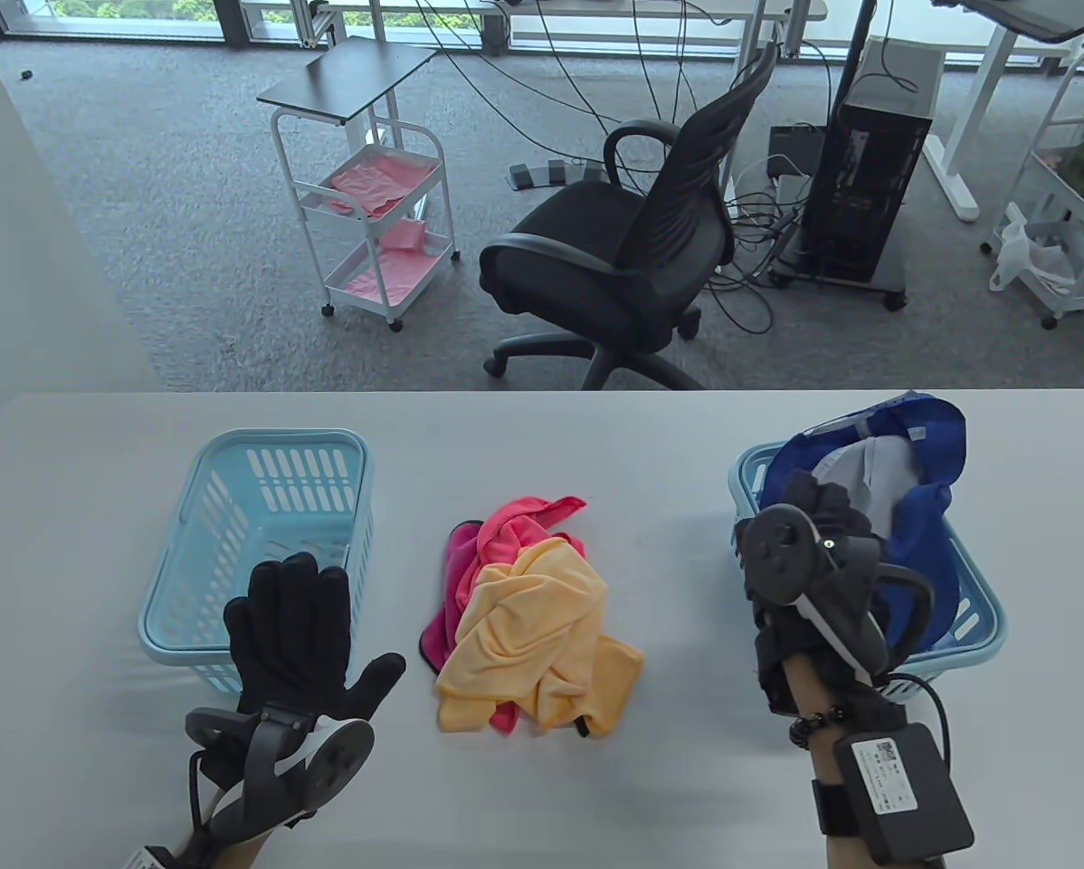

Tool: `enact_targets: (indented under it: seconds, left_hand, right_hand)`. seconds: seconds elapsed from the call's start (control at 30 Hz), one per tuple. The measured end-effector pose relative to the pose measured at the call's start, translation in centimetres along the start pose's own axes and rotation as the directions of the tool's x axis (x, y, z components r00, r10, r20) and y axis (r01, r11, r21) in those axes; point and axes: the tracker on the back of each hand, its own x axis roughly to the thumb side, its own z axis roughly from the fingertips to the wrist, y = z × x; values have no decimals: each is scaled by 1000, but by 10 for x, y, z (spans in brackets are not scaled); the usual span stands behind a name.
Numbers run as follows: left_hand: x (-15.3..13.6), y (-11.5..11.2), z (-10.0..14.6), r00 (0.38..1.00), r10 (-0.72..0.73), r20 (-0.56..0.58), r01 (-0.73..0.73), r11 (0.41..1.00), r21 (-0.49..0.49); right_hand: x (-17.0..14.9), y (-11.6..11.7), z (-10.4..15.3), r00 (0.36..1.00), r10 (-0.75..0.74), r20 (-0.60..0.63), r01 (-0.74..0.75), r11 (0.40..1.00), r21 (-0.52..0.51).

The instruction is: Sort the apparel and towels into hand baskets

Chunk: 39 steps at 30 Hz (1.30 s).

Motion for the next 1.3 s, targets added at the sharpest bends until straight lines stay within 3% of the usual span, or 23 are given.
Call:
enact_targets:
  seconds: [0.27,0.5,0.6,0.67,0.87,1.3]
  left_hand:
    - [1,0,0,1000,3,2,-3,1000,10]
    - [3,0,1,1000,-1,13,1,1000,2]
    - [5,0,1,1000,-3,18,3,1000,-3]
    - [8,-2,1,1000,-4,27,5,1000,-15]
    - [16,-4,2,999,0,52,2,999,-46]
    - [46,-10,-14,993,20,117,-7,993,-115]
  right_hand:
    - [39,63,17,981,-112,155,84,981,175]
    - [37,103,30,952,-187,243,117,954,275]
    - [33,115,35,946,-178,270,109,961,252]
    - [31,116,37,948,-146,282,59,953,297]
    - [25,109,42,943,-153,296,85,970,228]
    - [19,101,45,947,-170,274,116,973,201]
